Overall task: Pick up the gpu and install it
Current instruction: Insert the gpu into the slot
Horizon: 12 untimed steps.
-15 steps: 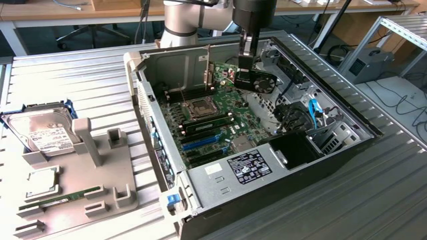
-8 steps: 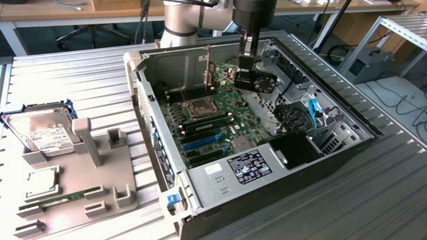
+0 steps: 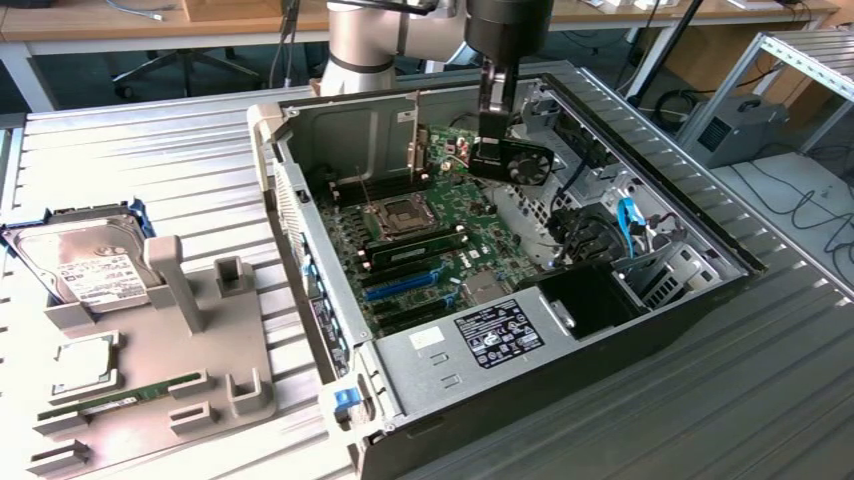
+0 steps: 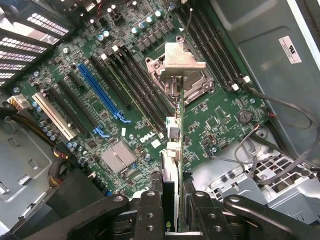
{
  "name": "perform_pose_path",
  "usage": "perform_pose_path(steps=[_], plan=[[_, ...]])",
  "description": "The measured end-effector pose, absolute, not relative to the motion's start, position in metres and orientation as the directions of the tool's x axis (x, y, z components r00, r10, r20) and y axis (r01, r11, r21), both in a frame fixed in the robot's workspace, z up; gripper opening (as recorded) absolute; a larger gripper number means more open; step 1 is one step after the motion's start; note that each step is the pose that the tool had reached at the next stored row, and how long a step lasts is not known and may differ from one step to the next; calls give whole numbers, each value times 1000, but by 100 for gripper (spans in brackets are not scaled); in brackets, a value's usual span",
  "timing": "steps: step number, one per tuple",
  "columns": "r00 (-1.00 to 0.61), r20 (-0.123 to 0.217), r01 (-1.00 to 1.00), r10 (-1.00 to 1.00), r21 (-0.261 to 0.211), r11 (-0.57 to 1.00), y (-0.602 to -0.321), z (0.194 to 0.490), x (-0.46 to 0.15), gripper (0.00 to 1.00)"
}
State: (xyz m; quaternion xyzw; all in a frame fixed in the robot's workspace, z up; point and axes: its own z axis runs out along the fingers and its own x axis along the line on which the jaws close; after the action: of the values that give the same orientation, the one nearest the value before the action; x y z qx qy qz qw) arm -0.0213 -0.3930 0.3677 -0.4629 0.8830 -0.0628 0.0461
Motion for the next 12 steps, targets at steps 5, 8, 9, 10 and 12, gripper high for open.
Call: perform_pose_path(steps=[5, 8, 9, 10, 12], plan=[[-552, -22, -822, -833, -154, 549, -393, 368, -21, 26], [-547, -22, -825, -837, -155, 544, -393, 368, -21, 26], [-546, -22, -826, -838, -155, 542, -393, 368, -21, 26], [-544, -22, -827, -839, -155, 540, -393, 368, -21, 26], [-541, -21, -829, -841, -155, 537, -393, 368, -21, 26]])
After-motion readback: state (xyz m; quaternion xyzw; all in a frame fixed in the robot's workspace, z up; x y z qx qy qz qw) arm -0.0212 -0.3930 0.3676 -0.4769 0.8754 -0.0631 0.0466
